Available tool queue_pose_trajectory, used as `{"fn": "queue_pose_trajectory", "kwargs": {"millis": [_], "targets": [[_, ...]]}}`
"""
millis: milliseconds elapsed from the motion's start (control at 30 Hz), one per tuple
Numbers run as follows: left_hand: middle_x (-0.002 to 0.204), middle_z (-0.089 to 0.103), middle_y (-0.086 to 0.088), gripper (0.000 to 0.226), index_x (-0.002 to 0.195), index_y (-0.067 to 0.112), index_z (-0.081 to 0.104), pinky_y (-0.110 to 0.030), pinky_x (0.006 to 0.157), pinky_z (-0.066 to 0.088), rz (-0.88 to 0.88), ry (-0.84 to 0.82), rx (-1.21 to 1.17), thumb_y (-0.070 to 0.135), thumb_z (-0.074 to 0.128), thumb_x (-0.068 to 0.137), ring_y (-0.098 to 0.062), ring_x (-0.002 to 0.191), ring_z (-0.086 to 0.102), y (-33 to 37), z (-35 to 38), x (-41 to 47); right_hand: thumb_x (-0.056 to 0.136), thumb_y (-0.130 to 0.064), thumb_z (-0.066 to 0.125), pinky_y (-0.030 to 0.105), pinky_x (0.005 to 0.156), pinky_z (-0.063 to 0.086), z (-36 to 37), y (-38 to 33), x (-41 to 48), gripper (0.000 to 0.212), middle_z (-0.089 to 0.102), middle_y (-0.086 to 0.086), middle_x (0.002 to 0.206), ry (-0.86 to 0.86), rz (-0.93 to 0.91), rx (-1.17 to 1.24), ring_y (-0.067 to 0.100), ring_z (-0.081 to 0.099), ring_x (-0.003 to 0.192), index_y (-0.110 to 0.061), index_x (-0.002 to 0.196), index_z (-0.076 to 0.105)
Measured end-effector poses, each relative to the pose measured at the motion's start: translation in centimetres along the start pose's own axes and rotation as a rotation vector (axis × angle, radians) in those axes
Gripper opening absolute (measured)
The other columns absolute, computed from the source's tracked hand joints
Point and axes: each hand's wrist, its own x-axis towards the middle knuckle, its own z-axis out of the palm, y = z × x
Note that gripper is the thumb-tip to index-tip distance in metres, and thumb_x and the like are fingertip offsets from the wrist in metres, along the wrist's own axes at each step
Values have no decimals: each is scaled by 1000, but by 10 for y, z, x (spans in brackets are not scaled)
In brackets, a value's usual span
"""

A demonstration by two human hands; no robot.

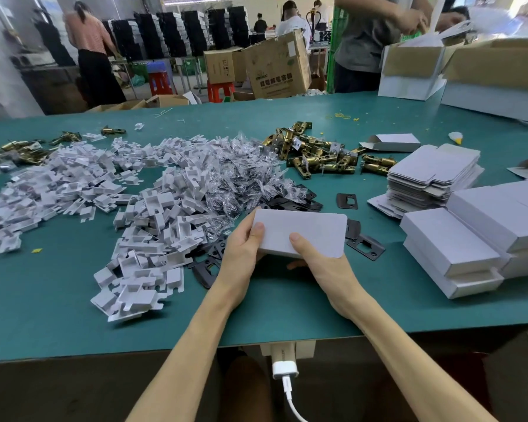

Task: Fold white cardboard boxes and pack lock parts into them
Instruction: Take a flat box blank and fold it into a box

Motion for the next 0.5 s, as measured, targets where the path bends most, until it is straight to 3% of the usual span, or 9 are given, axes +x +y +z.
{"fn": "queue_pose_trajectory", "kwargs": {"millis": [133,233,367,500], "targets": [[135,68,-14,34,142,7,58,-51,109,51,-56,122,-135,15,47,110,-35,130,61,2,-1,2,83,-34,79,22,68,57,6,-7,-3,33,77,-11,101,-115,-55,-97,10,72,89,-27,113,68],[134,68,-14,34,141,5,59,-42,95,59,-74,173,-212,15,48,110,-34,127,62,4,-2,2,80,-15,85,34,79,61,4,-6,-1,63,69,-2,121,-80,-130,-95,20,72,101,-23,133,52],[132,70,-11,30,135,9,65,-34,76,62,-71,146,-220,16,53,108,-27,114,69,7,0,-2,77,-4,87,31,90,58,1,-4,-1,98,54,-1,137,-30,-187,-109,14,68,112,-29,149,25],[117,77,-5,23,117,17,74,-32,68,62,-51,115,-222,13,53,108,-18,101,73,9,2,-6,76,6,84,26,86,58,1,-3,0,105,54,-5,132,-13,-167,5,4,66,110,-29,152,20]]}}
